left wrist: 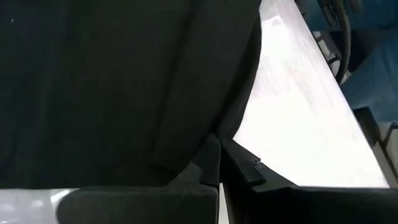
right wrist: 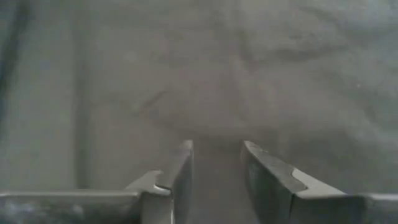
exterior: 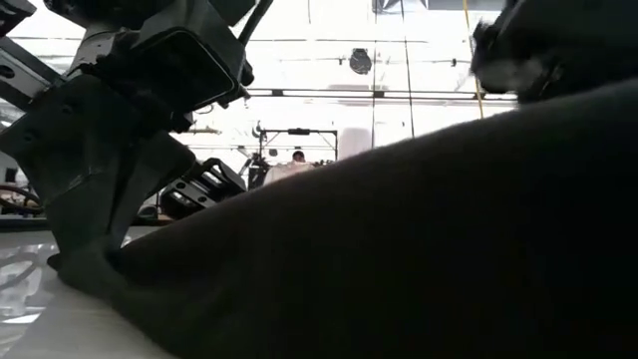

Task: Roll napkin
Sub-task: Roll the black napkin

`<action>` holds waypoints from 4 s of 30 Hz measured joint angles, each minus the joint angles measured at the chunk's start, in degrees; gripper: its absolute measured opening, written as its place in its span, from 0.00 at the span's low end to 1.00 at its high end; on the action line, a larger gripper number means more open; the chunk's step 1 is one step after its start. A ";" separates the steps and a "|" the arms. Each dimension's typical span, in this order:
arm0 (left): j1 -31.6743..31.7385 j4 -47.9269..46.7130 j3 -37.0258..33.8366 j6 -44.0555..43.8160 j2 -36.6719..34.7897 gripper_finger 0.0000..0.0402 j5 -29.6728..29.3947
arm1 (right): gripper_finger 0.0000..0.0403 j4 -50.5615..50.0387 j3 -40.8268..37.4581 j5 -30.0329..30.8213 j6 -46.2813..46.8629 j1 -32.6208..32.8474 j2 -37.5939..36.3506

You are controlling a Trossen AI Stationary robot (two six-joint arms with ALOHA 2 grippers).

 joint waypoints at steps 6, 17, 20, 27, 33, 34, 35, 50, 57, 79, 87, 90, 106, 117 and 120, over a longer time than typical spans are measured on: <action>1.21 0.94 -0.06 -4.20 0.04 0.00 -1.08 | 0.30 6.48 -5.12 -3.93 -5.49 -5.64 -0.11; 7.01 0.42 -0.04 -12.94 0.04 0.00 -2.40 | 0.26 8.66 -8.04 -6.31 -21.78 -19.07 -0.20; 8.92 -0.13 0.01 -15.75 0.02 0.00 -2.38 | 0.26 8.60 -8.06 -6.48 -25.52 -23.68 -0.15; 12.89 -3.85 0.13 -18.43 -0.11 0.00 -0.92 | 0.26 8.84 -8.08 -7.59 -33.82 -34.23 -0.11; 15.62 -6.04 0.16 -18.55 -0.13 0.00 1.49 | 0.26 12.09 -8.30 -11.67 -39.08 -40.40 -1.59; 15.86 -6.05 0.13 -18.59 -0.13 0.00 1.84 | 0.26 12.29 -8.41 -11.86 -40.18 -40.75 -2.55; 16.08 -6.06 0.10 -18.60 -0.13 0.00 1.94 | 0.26 11.95 -8.55 -12.05 -41.67 -40.87 -3.53; 16.41 -5.53 0.03 -18.83 -0.07 0.00 2.25 | 0.43 5.83 -8.41 -14.47 -59.64 -22.78 -23.87; 16.43 -5.49 0.01 -19.50 -0.02 0.00 2.96 | 0.40 7.43 -8.41 -5.25 -56.64 -6.17 -19.08; 17.06 -5.68 -0.12 -21.00 0.15 0.00 8.18 | 0.53 18.13 -8.01 8.32 -51.15 5.14 2.74; 15.38 -7.12 -0.10 -18.34 0.13 0.00 9.49 | 0.40 17.72 -8.06 6.88 -54.06 3.21 2.18; 14.96 -7.26 -0.08 -18.30 0.11 0.00 9.58 | 0.37 17.11 -8.21 6.92 -57.56 2.98 1.11; 14.92 -7.27 -0.06 -18.20 0.02 0.00 9.85 | 0.55 14.49 -8.20 8.87 -60.04 2.12 0.58; 14.78 -6.96 -0.06 -17.64 0.02 0.00 10.48 | 0.35 17.79 -10.99 3.80 -61.54 -1.89 0.41; 14.52 -6.93 -0.06 -16.80 0.02 0.00 11.09 | 0.27 21.95 -13.29 2.52 -59.81 -2.85 0.34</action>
